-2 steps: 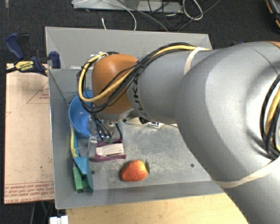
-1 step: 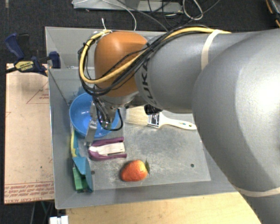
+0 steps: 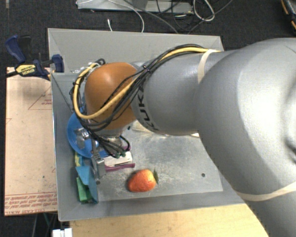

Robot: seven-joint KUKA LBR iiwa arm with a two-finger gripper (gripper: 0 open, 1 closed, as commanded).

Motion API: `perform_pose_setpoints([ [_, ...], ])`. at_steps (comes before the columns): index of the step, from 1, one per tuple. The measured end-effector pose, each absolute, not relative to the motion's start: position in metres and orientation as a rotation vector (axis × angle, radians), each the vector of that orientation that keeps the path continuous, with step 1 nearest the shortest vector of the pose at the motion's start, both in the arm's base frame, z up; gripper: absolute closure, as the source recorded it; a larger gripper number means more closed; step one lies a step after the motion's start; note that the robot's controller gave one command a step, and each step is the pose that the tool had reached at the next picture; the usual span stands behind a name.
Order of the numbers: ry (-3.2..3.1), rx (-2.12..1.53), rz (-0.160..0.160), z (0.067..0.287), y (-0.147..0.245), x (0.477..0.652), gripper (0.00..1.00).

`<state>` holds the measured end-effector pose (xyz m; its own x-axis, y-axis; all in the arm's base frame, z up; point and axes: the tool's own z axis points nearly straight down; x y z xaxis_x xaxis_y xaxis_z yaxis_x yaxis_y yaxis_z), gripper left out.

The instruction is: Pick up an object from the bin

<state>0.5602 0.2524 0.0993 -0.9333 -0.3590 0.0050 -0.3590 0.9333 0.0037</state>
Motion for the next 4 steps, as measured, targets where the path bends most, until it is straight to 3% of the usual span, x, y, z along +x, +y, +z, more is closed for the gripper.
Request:
perform_pose_setpoints([
  [1,-3.094,-0.483,0.058,0.080,0.229,0.569,0.00],
  [2,-3.074,0.507,0.005,0.074,0.247,0.630,1.00],
  [3,-3.075,0.506,0.005,0.074,0.247,0.630,1.00],
  [4,-3.071,0.504,0.001,0.096,0.248,0.628,1.00],
])
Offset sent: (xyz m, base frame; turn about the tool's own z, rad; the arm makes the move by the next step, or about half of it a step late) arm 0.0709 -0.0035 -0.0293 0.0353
